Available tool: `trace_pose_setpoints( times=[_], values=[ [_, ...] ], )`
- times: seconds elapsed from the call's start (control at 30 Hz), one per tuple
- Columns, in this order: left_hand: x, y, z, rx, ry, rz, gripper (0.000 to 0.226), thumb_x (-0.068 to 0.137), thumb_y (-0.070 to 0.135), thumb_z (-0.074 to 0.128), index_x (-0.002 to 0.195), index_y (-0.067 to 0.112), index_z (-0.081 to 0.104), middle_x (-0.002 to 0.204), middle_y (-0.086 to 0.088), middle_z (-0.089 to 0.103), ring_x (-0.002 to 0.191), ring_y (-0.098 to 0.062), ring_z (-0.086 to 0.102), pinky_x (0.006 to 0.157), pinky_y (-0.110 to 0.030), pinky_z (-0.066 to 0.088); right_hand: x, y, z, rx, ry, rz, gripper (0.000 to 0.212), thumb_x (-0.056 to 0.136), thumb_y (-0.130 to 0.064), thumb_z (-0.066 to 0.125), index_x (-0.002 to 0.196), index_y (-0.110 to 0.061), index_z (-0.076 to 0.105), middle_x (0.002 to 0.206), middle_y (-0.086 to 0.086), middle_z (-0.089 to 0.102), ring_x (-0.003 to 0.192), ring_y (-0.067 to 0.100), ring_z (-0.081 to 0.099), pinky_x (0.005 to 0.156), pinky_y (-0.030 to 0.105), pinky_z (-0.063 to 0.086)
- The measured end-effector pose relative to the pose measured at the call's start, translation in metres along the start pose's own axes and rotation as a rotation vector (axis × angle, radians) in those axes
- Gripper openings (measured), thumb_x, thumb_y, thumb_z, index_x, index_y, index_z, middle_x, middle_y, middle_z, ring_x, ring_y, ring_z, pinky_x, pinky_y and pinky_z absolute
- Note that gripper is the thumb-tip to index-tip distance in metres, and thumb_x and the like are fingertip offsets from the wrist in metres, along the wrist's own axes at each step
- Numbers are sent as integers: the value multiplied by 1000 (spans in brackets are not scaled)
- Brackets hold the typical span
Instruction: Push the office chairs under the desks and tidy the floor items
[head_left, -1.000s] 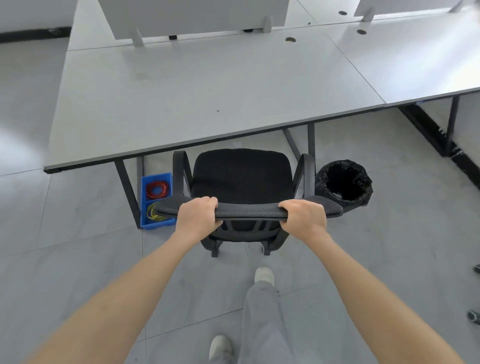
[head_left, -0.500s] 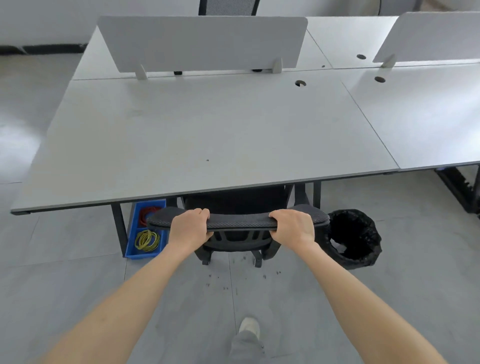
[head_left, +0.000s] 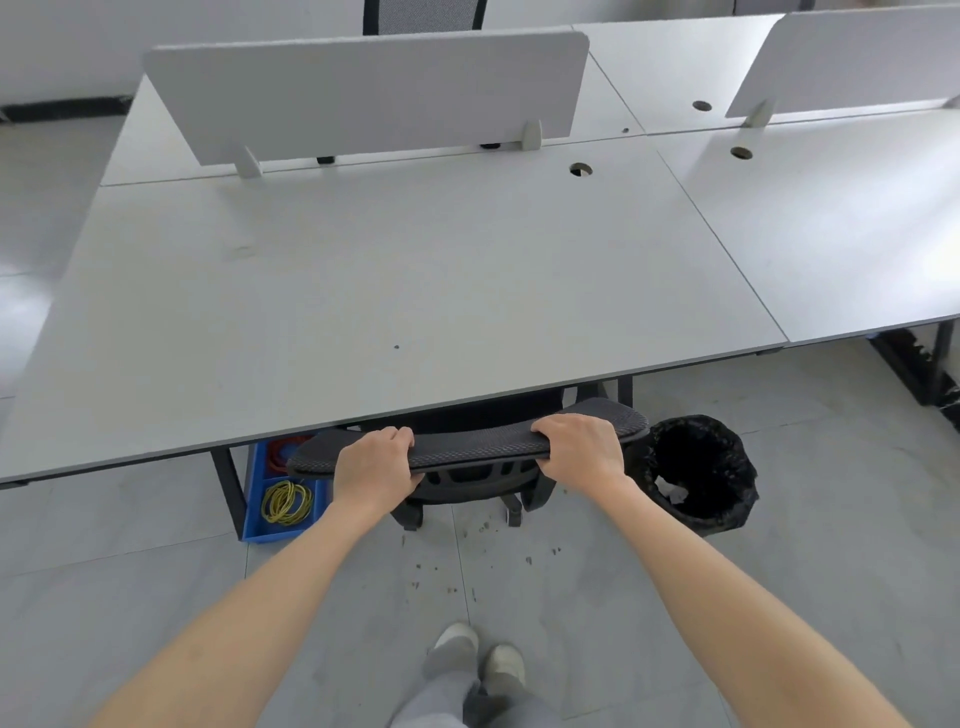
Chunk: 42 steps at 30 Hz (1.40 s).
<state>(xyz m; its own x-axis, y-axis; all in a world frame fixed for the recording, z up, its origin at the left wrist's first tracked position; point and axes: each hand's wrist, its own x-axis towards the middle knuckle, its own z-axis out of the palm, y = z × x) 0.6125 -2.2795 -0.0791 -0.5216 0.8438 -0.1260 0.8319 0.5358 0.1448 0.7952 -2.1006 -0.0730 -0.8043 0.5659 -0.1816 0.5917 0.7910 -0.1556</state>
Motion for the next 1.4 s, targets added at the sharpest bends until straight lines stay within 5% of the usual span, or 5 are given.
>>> trace_pose_setpoints(
  times=[0.6,0.87,1.1,1.27,1.4],
  values=[
    [-24,-30,-9,-102,-27,141,30,81,26,61,111,19,59,109,2,65,100,-18,59,75,-31,48,-39,-39,13,50,60,49,34,85,-29,55,117,-20,60,110,-3,67,100,21,60,79,29,46],
    [-82,15,-36,-771,12,352,27,84,4,61,108,15,65,103,7,69,99,0,60,87,-8,45,-121,-57,10,651,271,215,43,91,-25,53,133,-20,47,136,-6,50,126,7,42,107,15,28],
    [-132,97,13,-1160,-691,156,20,93,7,47,98,18,63,86,12,74,84,-4,68,73,-15,51,-280,-85,67,1387,604,869,32,89,-22,50,118,-34,51,130,-18,52,115,-18,44,99,5,32],
    [-145,188,38,-959,-1024,425,20,93,5,47,97,17,62,82,12,74,80,-3,67,74,-16,52,-382,-114,111,1386,897,1334,31,92,-2,50,113,-23,58,100,-49,55,106,-19,50,88,-2,35],
    [-170,296,53,-804,-1168,710,29,94,0,41,98,21,60,81,14,73,81,-2,66,76,-17,50,-441,-124,132,1419,1233,1623,28,92,-7,49,113,-24,59,115,-20,61,110,-8,53,83,-1,38]
  ],
)
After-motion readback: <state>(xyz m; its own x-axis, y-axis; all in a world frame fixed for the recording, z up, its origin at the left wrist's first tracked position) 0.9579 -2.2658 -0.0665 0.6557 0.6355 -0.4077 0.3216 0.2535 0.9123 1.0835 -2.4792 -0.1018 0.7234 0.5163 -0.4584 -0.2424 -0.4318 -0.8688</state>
